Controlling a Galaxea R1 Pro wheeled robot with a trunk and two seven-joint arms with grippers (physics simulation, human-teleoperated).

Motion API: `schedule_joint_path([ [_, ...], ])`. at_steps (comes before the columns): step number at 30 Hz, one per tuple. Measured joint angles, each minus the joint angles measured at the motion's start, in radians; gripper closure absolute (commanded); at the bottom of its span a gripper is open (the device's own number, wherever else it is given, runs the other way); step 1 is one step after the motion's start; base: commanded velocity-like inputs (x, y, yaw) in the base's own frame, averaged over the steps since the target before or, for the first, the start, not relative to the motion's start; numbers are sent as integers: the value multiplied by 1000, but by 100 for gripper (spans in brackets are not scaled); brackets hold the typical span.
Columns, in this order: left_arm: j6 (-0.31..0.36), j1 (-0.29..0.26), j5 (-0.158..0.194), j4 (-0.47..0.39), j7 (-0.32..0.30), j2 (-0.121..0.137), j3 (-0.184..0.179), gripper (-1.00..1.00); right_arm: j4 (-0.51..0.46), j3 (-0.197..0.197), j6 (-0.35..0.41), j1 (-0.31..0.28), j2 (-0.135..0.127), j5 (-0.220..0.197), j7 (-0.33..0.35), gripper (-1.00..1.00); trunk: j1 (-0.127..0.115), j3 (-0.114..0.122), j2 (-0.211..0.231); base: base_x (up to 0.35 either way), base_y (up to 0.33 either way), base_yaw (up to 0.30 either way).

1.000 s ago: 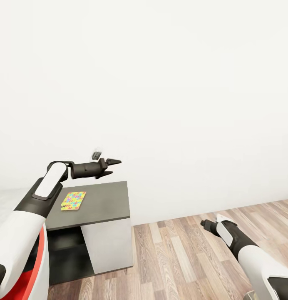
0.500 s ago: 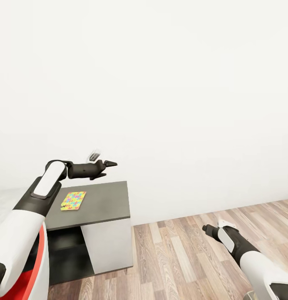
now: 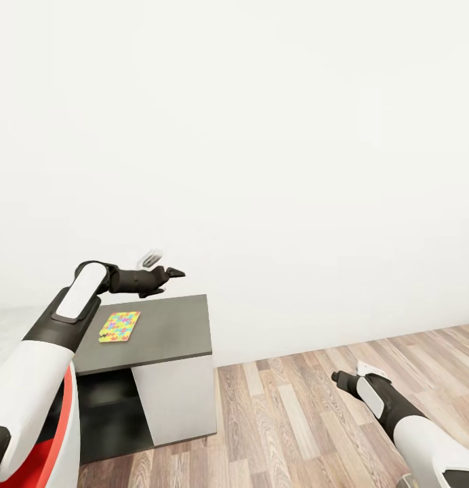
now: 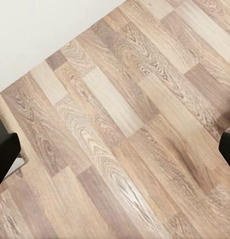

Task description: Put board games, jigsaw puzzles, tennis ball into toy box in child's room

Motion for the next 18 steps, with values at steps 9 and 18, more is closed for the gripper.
schedule_joint_path([
  [9, -1, -1, -1, 8, 54, -2, -1, -100, 0, 16, -1, 0, 0, -2, 1, -100, 0, 0, 0, 0, 0, 0],
  [18, -7, -4, -4, 19, 166, -2, -3, -100, -1, 86, -2, 0, 3, -1, 3, -100, 0, 0, 0, 0, 0, 0],
])
